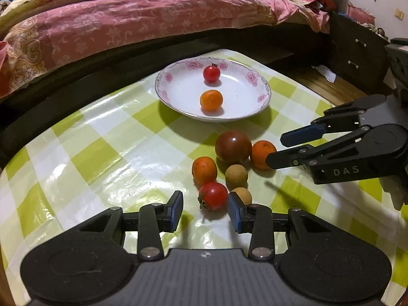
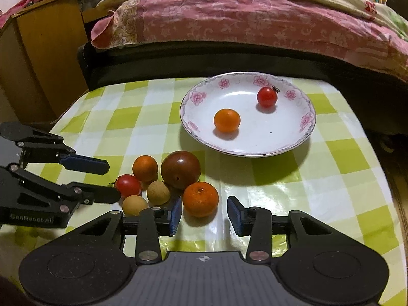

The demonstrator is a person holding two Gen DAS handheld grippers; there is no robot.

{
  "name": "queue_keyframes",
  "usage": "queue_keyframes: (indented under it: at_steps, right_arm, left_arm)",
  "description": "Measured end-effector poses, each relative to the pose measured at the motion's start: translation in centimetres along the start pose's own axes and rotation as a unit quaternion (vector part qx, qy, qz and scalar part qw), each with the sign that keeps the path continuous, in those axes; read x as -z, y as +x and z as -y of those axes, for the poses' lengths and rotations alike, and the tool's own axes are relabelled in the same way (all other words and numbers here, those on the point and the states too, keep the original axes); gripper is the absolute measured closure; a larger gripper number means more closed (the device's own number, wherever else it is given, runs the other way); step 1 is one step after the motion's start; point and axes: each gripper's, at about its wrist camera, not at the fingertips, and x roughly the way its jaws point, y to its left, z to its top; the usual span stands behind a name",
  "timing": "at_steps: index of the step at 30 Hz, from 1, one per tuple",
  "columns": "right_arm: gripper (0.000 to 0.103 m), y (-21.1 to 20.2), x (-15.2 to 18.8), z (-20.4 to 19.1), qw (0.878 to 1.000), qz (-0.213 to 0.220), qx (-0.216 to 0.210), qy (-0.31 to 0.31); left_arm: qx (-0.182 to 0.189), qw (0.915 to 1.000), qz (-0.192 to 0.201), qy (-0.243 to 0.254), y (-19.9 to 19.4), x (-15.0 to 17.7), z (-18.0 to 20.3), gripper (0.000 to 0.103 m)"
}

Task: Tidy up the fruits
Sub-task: 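Withdraw both grippers from the plate back toward the remaining fruit, then grasp another red cherry tomato with the left gripper while the right gripper grasps another tangerine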

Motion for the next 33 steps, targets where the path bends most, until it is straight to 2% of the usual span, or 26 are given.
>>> queue_keyframes:
  at_steps: [8,12,18,25,29,33]
  right_arm:
    - [0.066,0.9,-0.1,0.2,1.0,-0.009,-0.007,0.012]
    - [0.074,1.2,-0.1,0.9,0.998,-0.028,-0.021,0.043]
    - [0.075,0.7,-0.1,1.1,0.998,-0.032,-0.017,0.054]
    - [0.075,-0.1,-0.1,1.3,0.999,-0.027,0.0,0.044]
    - [0.075,0.0,0.1,1.3,0.999,-0.032,0.002,0.041]
    - [0.074,0.1,0.1,1.2,0.998,-0.037,0.003,0.041]
  left_arm:
    - [0.012,0.9999,-0.002,-0.012,0.8,-0.4,-0.2,0.058]
    - [0.03,0.9981,-0.009,-0.052,1.2,-0.5,-1.2,0.058]
    - [0.047,0.9939,-0.018,-0.099,1.6,-0.5,-2.4,0.059]
    - [0.036,0.9952,-0.012,-0.09,1.3,-0.5,-2.4,0.059]
    - [-0.008,0.9999,0.001,-0.009,0.8,-0.7,-0.4,0.059]
    - [0.002,0.9999,-0.008,-0.006,1.6,-0.7,0.2,0.058]
